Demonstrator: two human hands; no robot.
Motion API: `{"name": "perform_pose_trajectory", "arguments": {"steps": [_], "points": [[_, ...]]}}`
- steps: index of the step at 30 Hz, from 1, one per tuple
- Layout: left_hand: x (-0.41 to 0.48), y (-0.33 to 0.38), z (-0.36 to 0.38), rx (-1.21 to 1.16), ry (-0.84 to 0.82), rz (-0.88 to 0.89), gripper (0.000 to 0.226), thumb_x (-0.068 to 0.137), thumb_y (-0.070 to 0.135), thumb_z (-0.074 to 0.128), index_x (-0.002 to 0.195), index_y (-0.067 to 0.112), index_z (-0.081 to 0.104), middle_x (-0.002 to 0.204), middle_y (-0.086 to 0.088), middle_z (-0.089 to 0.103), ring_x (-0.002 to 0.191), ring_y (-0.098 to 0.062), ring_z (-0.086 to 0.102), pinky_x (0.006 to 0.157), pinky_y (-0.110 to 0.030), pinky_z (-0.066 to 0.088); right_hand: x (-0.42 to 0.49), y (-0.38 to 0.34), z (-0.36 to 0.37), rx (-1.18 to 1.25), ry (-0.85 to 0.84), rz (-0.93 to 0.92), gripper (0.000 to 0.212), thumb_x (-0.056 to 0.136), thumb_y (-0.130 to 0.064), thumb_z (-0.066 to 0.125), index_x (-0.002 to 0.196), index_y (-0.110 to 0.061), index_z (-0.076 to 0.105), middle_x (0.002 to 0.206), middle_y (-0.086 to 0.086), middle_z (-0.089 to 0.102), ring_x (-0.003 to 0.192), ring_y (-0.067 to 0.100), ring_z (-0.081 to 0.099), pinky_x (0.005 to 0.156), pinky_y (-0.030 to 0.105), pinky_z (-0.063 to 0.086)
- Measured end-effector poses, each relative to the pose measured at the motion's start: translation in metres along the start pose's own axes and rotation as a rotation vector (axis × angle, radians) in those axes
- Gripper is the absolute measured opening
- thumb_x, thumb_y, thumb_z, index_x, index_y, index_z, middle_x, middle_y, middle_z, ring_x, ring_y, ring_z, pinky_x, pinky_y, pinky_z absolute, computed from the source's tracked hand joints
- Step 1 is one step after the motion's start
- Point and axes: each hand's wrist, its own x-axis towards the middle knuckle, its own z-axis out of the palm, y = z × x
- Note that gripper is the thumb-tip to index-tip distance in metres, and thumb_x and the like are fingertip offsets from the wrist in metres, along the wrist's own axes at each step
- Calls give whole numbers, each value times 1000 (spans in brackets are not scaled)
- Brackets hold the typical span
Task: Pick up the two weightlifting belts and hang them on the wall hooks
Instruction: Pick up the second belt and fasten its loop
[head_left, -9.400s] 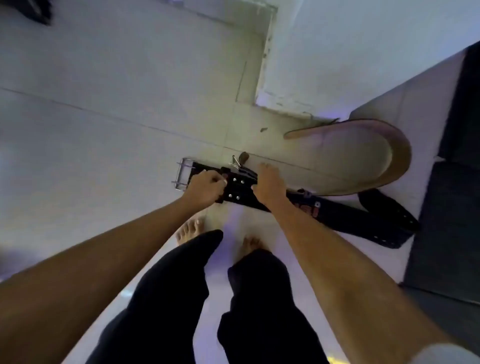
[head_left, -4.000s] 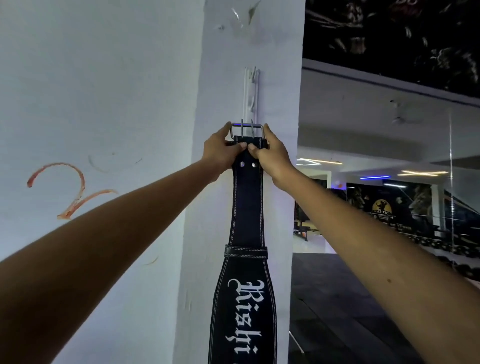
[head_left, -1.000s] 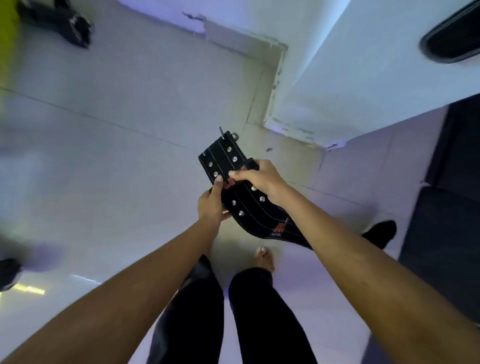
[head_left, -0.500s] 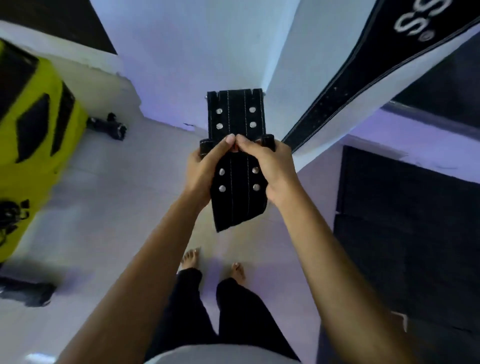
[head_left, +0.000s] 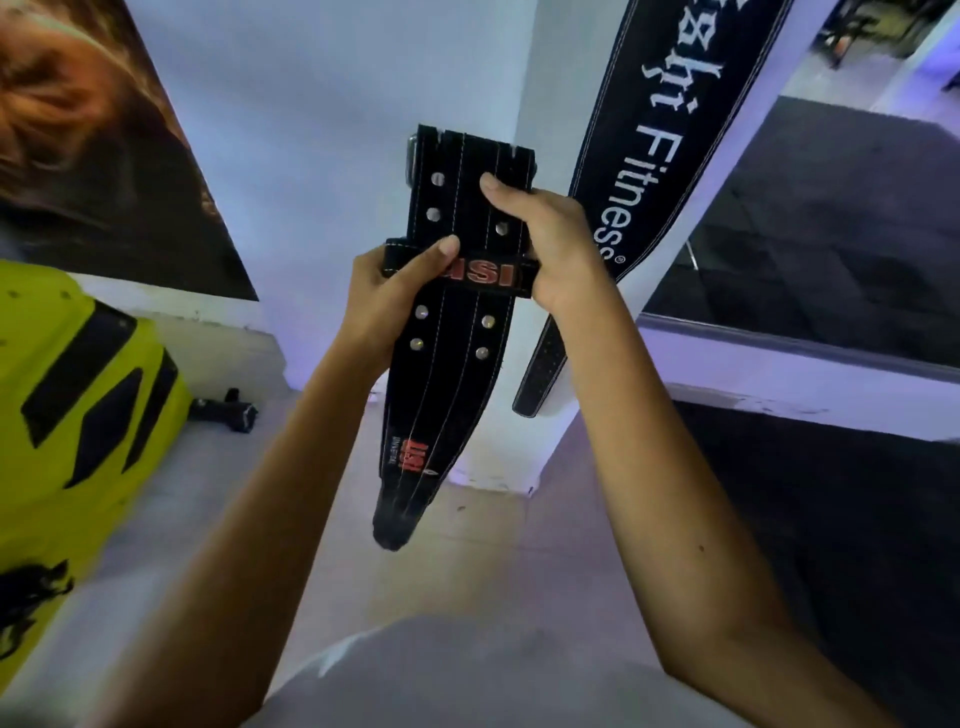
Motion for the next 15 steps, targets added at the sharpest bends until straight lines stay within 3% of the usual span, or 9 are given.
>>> {"name": "perform_pose_trajectory", "arguments": {"steps": [5, 9, 12, 15], "points": [[7, 10, -4, -64, 18, 40, 38, 83, 24, 72, 100, -9, 67, 98, -28, 70, 89, -36, 71, 84, -46, 58, -23, 28, 13, 75, -90, -46, 28, 81, -19, 75, 104, -3, 72, 105, 18, 74, 95, 30, 73, 89, 41, 58], [8, 4, -6, -52, 57, 20, 26, 82, 23, 74, 90, -2, 69, 84, -15, 72, 76, -26, 70, 74, -37, 57, -62, 96, 13, 9, -78, 12, 29, 79, -16, 77, 108, -16, 72, 104, 5, 76, 92, 13, 73, 78, 24, 56], [10, -1, -7, -35, 44, 2, 19, 81, 25, 74, 83, 6, 69, 78, -8, 72, 73, -23, 70, 71, -34, 56, -84, 131, 11, -84, -90, 88, 28, 75, -20, 81, 101, -21, 73, 103, 2, 77, 94, 11, 73, 84, 26, 52], [8, -9, -7, -51, 19, -34, 20, 83, 24, 73, 85, 4, 70, 82, -12, 73, 77, -25, 71, 74, -37, 57, -76, 115, 7, -35, -51, 16, 26, 78, -16, 79, 103, -18, 72, 105, 6, 76, 98, 17, 72, 85, 31, 55]]}}
